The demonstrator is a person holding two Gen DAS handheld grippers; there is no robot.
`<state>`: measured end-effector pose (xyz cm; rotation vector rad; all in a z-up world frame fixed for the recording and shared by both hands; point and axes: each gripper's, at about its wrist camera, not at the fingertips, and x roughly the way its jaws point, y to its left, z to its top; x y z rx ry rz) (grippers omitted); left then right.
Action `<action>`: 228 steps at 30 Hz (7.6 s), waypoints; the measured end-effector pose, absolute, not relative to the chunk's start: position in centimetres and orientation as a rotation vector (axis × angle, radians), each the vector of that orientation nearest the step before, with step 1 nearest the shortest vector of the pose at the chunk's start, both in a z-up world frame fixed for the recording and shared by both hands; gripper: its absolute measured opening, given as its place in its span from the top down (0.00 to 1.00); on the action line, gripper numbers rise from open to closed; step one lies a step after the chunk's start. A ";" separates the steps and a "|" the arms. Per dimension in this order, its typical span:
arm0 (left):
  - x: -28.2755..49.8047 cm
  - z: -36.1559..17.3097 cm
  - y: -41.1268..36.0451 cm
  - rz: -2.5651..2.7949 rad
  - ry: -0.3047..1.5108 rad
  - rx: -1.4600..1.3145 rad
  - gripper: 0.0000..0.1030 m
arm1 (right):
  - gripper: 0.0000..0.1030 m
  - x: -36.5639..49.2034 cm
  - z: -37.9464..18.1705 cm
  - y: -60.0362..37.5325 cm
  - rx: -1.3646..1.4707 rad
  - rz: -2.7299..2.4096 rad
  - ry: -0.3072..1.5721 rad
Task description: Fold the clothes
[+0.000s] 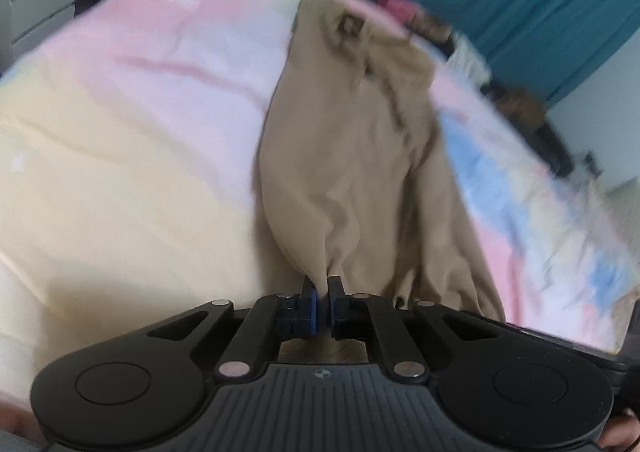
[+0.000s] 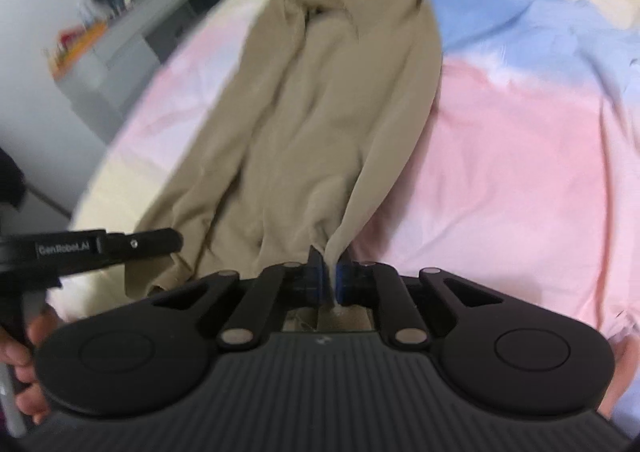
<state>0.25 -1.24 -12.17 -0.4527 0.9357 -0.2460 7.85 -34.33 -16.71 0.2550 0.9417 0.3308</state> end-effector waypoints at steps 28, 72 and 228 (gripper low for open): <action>-11.9 0.7 -1.2 -0.448 0.571 -0.290 0.95 | 0.91 0.1 -6.4 -41.3 0.362 0.428 0.625; 13.1 -7.2 -2.5 -0.187 0.521 -0.125 0.19 | 0.25 22.5 -13.7 -37.6 0.150 0.225 0.529; 20.6 -12.8 -0.3 -0.258 0.752 -0.549 0.56 | 0.54 25.8 -20.5 -37.0 0.780 0.078 0.700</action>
